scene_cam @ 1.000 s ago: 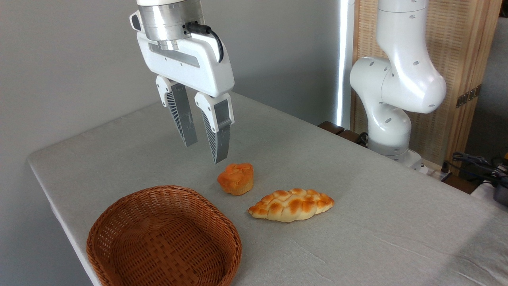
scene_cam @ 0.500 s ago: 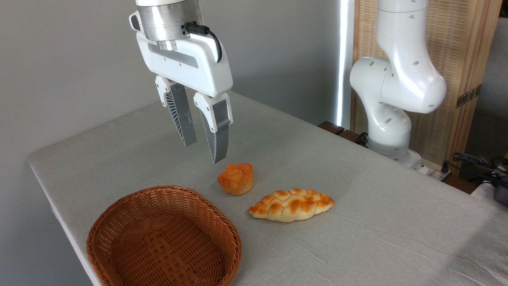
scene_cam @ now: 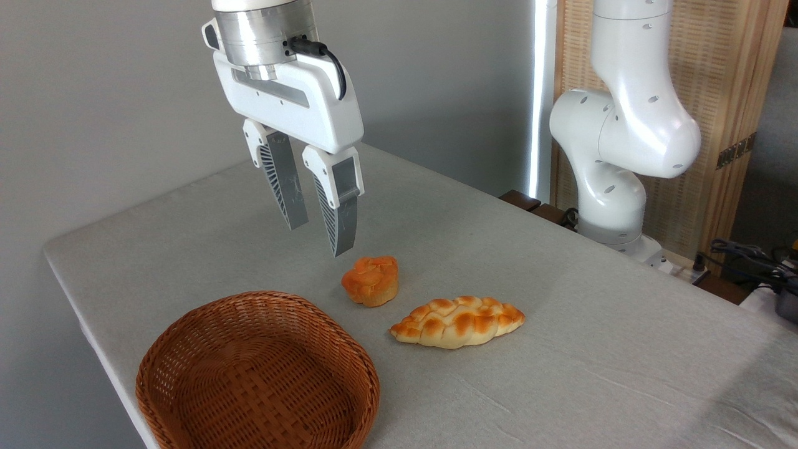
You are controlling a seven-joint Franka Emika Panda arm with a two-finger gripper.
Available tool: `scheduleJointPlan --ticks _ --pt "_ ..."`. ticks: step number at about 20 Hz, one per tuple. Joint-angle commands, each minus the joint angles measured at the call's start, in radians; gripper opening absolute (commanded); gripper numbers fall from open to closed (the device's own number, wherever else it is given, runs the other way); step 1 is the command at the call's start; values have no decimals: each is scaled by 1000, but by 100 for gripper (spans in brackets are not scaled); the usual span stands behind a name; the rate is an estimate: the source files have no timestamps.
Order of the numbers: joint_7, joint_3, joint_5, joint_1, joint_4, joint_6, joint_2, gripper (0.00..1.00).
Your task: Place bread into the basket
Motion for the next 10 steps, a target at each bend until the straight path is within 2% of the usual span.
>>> scheduleJointPlan --ticks 1,8,10 --pt "12 1 -17 0 -2 0 1 100" --pt "19 -17 -17 -2 -84 16 -37 100" --pt "79 -17 -19 -2 -149 26 -80 100"
